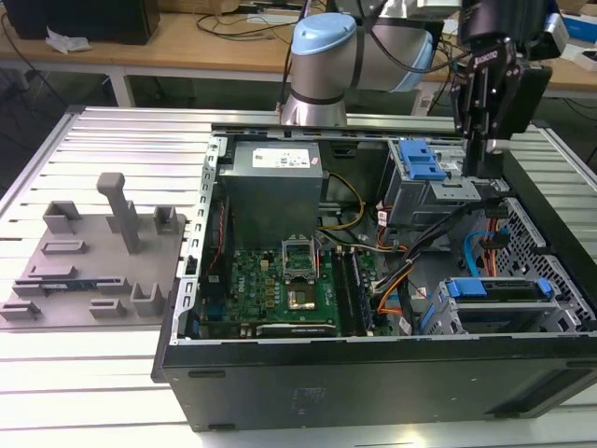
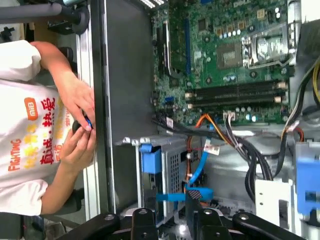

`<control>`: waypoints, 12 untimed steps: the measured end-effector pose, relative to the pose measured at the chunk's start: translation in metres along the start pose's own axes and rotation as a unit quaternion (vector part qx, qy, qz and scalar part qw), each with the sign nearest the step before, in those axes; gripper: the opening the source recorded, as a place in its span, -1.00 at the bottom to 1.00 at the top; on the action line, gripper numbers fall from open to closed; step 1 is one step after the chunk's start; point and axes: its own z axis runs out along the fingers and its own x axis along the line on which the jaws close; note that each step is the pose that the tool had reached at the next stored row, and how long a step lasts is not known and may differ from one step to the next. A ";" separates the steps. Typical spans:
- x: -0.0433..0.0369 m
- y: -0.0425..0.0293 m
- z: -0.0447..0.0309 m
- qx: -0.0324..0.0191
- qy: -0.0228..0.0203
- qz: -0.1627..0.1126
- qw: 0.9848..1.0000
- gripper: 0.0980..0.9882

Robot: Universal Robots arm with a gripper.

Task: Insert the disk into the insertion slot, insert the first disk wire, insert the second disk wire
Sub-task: 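Insert the first disk wire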

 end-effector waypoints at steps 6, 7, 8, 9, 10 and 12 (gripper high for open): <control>-0.0072 -0.0353 0.0082 0.000 0.001 0.000 1.000 -0.40; -0.0081 -0.0364 0.0096 0.000 0.002 0.001 1.000 -0.40; -0.0083 -0.0363 0.0099 -0.001 0.004 0.005 1.000 -0.40; -0.0084 -0.0364 0.0101 -0.003 0.005 0.008 1.000 -0.40; -0.0087 -0.0363 0.0105 -0.006 0.008 0.016 1.000 -0.40; -0.0090 -0.0363 0.0109 -0.009 0.013 0.026 1.000 -0.40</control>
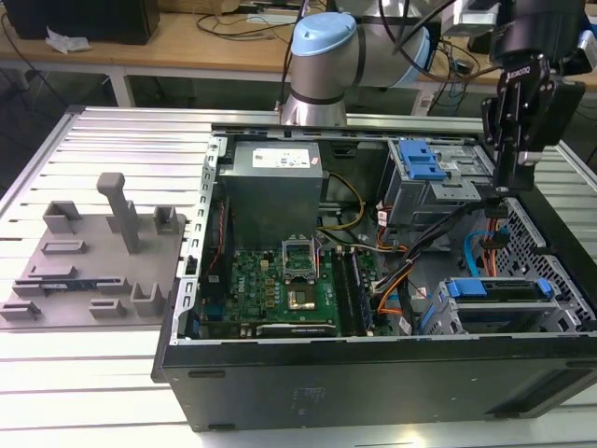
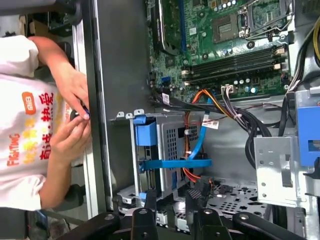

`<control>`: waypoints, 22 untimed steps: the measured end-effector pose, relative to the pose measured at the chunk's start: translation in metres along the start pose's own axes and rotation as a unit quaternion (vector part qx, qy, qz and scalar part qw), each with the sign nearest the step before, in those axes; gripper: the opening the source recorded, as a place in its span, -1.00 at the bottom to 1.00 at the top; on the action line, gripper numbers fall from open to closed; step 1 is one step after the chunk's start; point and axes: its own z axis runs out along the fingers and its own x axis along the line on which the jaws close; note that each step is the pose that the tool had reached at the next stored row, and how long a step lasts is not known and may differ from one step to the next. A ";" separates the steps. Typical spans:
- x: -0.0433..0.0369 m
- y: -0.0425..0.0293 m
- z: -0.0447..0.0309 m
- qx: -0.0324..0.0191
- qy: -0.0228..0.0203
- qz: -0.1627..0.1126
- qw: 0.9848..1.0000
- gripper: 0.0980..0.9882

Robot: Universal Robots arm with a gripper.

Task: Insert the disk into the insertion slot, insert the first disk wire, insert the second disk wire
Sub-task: 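Insert the first disk wire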

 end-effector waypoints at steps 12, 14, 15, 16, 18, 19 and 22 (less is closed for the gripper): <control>-0.0287 0.0022 -0.0018 -0.006 0.039 0.020 0.999 -0.40; -0.0320 0.0011 0.0022 -0.006 0.039 0.020 0.999 -0.40; -0.0330 0.0004 0.0036 -0.006 0.039 0.020 0.999 -0.40; -0.0342 -0.0008 0.0049 -0.006 0.039 0.020 0.999 -0.40; -0.0370 -0.0046 0.0083 -0.006 0.039 0.020 0.999 -0.40; -0.0394 -0.0082 0.0111 -0.006 0.039 0.020 0.999 -0.40; -0.0451 -0.0104 0.0196 -0.006 0.039 0.020 0.999 -0.40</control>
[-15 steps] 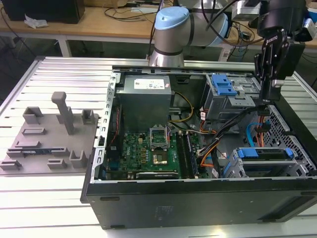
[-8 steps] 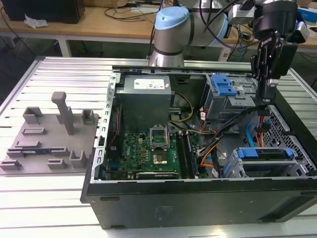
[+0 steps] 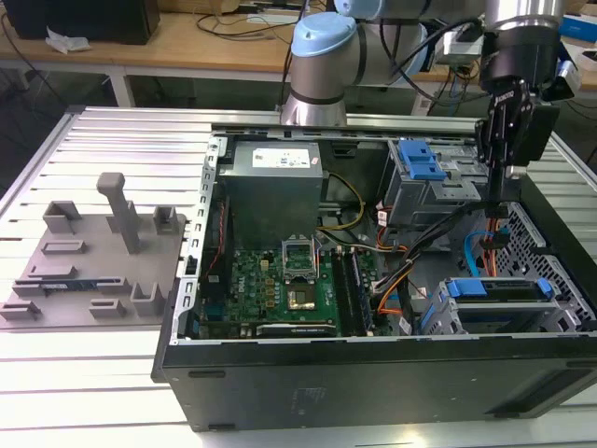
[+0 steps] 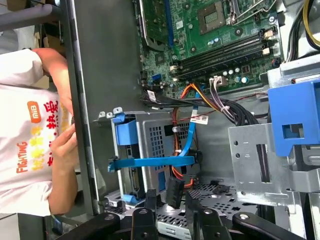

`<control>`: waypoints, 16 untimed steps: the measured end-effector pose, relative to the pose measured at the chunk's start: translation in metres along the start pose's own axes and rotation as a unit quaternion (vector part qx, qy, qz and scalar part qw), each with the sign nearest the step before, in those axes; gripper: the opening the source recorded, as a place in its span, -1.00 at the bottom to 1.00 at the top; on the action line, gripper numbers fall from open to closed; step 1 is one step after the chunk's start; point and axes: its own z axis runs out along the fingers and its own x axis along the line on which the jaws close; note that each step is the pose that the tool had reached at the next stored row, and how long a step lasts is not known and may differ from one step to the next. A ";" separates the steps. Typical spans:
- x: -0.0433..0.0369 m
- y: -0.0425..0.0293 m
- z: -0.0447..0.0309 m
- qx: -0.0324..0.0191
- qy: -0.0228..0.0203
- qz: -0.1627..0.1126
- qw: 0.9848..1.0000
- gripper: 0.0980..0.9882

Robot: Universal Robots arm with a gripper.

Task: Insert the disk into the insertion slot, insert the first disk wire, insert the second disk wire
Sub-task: 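Insert the first disk wire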

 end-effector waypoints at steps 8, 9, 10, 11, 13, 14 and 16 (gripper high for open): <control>-0.0059 0.0002 0.0071 0.003 0.019 0.002 1.000 -0.40; -0.0061 0.0005 0.0072 0.005 0.021 0.003 1.000 -0.40; -0.0063 0.0012 0.0073 0.006 0.022 0.005 1.000 -0.40; -0.0066 0.0025 0.0076 0.008 0.022 0.007 1.000 -0.40; -0.0068 0.0037 0.0074 0.008 0.023 0.008 1.000 -0.40; -0.0071 0.0038 0.0072 0.009 0.024 0.008 1.000 -0.40; -0.0079 0.0043 0.0067 0.010 0.031 0.008 0.999 -0.40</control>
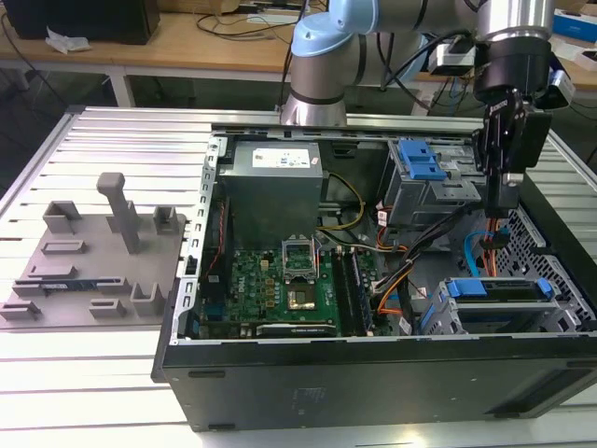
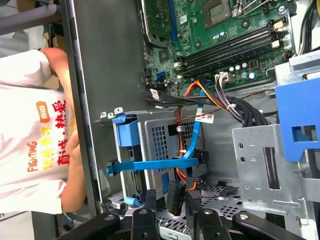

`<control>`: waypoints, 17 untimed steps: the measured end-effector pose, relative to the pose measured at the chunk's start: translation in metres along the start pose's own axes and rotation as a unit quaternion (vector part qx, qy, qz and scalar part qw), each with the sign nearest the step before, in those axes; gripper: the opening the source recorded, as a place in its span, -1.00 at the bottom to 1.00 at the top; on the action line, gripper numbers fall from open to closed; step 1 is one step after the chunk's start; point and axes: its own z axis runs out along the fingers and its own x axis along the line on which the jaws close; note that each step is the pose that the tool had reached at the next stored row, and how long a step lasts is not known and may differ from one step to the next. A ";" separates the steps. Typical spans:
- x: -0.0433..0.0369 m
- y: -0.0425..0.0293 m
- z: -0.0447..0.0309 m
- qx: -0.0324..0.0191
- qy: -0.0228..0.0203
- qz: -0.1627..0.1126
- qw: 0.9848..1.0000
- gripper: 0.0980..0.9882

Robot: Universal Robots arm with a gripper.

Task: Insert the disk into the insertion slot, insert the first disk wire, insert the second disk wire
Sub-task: 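Insert the first disk wire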

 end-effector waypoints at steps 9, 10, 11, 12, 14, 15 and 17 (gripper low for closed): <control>-0.0065 0.0048 0.0008 0.008 0.003 0.025 1.000 -0.40; -0.0074 0.0051 0.0013 0.004 0.004 0.029 1.000 -0.40; -0.0081 0.0053 0.0014 0.002 0.004 0.031 1.000 -0.40; -0.0084 0.0053 0.0014 0.002 0.004 0.031 1.000 -0.40; -0.0089 0.0050 0.0011 0.002 0.004 0.031 1.000 -0.40; -0.0090 0.0048 0.0012 0.002 0.004 0.031 1.000 -0.40; -0.0093 0.0044 0.0013 0.002 0.005 0.031 1.000 -0.40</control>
